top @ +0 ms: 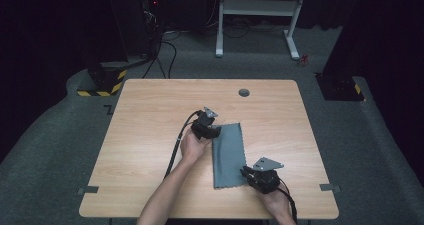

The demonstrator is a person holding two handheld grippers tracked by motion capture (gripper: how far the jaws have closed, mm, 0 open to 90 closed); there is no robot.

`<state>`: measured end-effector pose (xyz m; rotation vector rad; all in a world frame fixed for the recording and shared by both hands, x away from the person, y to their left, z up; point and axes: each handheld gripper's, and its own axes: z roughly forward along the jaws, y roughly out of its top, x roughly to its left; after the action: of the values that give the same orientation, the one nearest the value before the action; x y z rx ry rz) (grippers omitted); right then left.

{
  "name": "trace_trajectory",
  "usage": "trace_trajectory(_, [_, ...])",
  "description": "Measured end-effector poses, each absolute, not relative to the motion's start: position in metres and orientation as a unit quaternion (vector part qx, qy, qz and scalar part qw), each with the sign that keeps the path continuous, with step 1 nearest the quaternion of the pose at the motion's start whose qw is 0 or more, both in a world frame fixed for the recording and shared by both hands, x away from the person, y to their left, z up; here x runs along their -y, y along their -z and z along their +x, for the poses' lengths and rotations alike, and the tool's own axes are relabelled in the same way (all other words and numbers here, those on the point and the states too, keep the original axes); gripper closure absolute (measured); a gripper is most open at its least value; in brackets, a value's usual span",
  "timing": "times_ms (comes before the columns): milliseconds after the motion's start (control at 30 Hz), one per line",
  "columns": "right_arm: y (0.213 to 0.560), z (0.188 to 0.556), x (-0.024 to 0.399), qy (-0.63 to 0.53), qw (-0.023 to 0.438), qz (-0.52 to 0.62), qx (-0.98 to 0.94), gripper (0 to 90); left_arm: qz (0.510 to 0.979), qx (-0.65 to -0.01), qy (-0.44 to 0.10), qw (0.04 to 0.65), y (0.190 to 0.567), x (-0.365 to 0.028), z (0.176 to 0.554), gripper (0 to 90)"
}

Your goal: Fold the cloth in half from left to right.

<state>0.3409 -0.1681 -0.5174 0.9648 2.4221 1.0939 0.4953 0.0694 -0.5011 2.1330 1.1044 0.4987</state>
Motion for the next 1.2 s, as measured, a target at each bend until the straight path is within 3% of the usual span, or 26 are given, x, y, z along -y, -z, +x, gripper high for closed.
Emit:
trace_trajectory(600, [0.521, 0.343, 0.177, -0.370, 0.147, 0.336, -0.853, 78.3, 0.815, -0.443, -0.204, 0.312, 0.511, -0.089, 0.500, 44.7])
trace_trajectory(900, [0.521, 0.343, 0.176, -0.373, 0.149, 0.336, -0.852, 78.0, 0.821, -0.402, -0.176, 0.365, 0.496, -0.086, 0.451, 41.1])
trace_trajectory(1200, [0.522, 0.343, 0.177, -0.373, 0.150, 0.334, -0.853, 78.0, 0.842, -0.385, -0.190, 0.328, 0.508, -0.078, 0.439, 41.0])
